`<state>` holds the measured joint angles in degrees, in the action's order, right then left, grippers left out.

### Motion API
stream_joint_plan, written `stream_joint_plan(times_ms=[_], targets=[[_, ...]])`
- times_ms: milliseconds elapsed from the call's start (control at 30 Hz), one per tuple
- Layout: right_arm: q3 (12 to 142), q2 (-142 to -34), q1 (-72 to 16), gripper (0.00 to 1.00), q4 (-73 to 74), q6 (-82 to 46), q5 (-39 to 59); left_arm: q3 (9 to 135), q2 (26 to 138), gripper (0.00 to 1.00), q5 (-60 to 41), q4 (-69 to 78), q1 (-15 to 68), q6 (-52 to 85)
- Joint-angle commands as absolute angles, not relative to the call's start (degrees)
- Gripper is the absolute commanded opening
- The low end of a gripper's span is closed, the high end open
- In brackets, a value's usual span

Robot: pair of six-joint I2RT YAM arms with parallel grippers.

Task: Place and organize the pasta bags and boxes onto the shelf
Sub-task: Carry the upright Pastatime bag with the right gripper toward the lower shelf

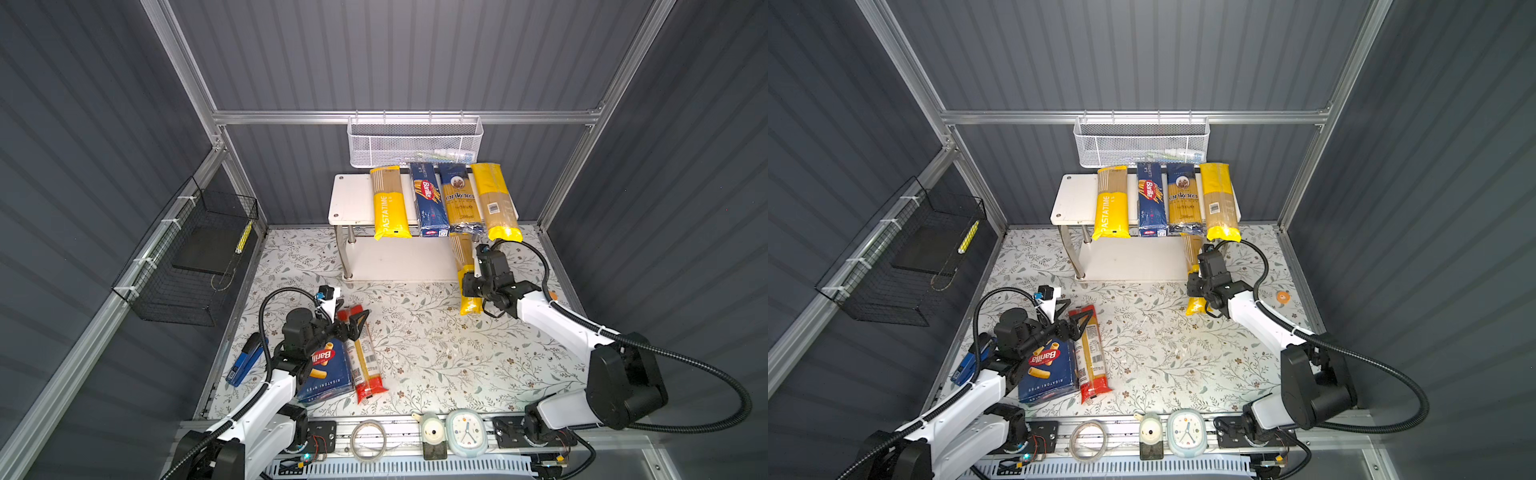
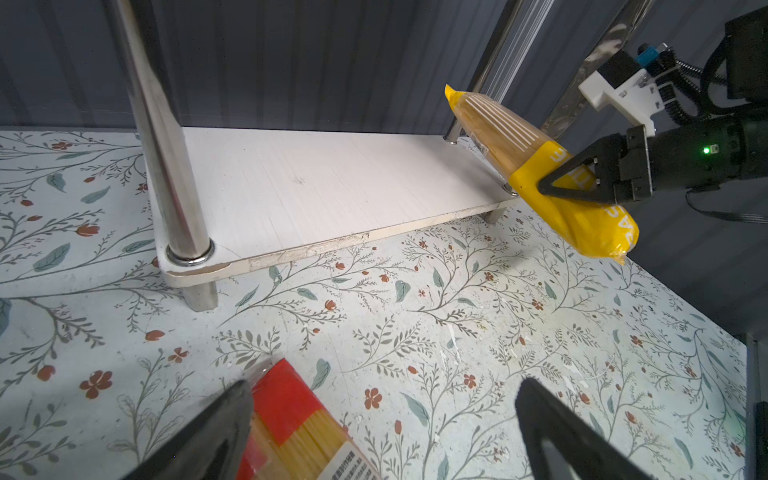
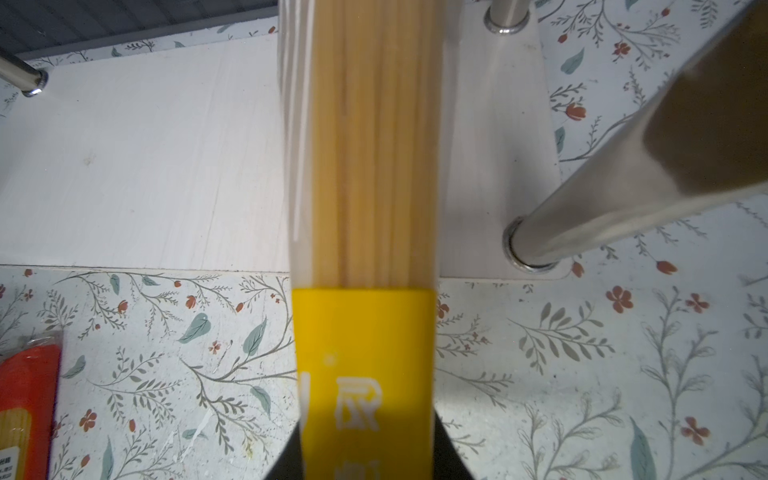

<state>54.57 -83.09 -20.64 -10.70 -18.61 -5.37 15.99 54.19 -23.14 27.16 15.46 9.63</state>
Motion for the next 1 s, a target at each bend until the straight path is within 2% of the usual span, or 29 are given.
stream_joint_plan(times_ms=[0,767,833,867,967], targets=[[58.5,-82.2,-20.1,0.16,-3.1,-17.7,-5.9,15.4,54.7,1.0,-22.5,27.6,15.8,9.1],[67.4,-96.1,-18.6,0.2,-2.8,-18.3,-7.3,15.6,52.9,0.99,-20.9,25.6,15.8,8.5],[67.7,-96.6,-18.4,0.26,-2.7,-19.0,-7.8,15.7,52.8,1.0,-20.9,25.4,15.8,8.4],[67.7,-96.7,-18.3,0.35,-2.7,-19.4,-8.2,15.7,52.7,0.99,-20.8,25.3,15.8,8.3],[67.0,-96.7,-18.2,0.36,-2.1,-20.1,-8.7,15.8,52.4,0.99,-20.7,25.1,15.8,8.1]])
